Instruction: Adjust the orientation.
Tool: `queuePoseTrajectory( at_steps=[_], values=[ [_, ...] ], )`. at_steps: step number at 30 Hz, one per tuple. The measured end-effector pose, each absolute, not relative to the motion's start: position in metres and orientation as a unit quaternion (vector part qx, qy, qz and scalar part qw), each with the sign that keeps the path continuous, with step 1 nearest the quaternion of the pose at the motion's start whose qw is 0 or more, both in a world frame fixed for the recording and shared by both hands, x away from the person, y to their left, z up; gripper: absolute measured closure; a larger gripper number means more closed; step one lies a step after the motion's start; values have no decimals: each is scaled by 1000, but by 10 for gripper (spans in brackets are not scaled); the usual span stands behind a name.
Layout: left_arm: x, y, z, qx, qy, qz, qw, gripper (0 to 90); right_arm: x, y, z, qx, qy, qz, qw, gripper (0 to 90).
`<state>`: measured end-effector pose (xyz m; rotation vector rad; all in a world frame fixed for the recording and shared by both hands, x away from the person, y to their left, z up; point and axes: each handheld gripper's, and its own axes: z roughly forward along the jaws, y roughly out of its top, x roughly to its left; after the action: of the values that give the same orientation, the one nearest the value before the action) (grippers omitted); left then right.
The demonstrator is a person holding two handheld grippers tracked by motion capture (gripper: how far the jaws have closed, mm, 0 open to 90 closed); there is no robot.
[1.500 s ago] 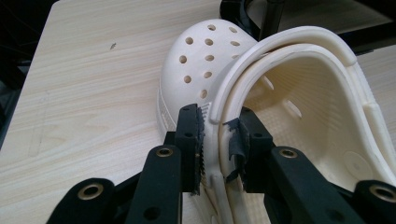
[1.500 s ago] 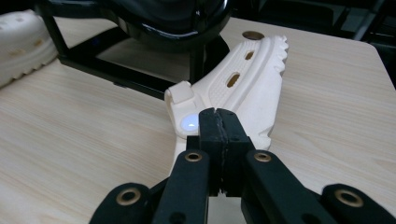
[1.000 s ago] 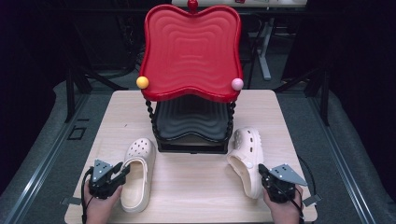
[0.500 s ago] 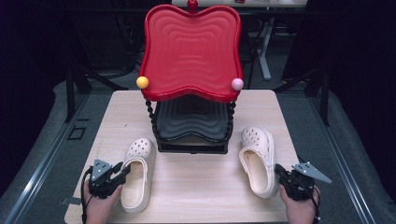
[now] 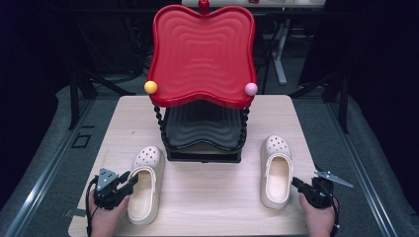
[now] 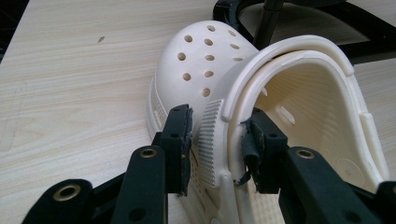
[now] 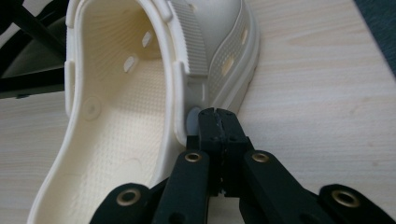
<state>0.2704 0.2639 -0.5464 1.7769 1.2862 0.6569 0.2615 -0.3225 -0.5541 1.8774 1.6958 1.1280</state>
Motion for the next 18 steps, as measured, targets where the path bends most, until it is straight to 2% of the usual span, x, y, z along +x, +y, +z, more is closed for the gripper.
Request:
queuePoseTrajectory(
  at_steps=[2,4,10,13,17,18],
  values=[
    [270,264,-547,707,512,261,413,643,258,-318,-548,656,608,389,219,895],
    [270,263,-547,706,512,261,414,641,257,-316,-546,653,608,386,233,875],
    [271,264,-547,703,515,259,417,632,253,-300,-519,607,623,397,294,690],
    [270,264,-547,703,515,258,417,631,262,-291,-519,594,641,375,308,606],
    [270,265,-547,701,517,259,417,629,279,-287,-524,591,656,335,328,611],
    [270,265,-547,701,518,258,415,624,285,-286,-525,592,657,330,330,694]
  ],
)
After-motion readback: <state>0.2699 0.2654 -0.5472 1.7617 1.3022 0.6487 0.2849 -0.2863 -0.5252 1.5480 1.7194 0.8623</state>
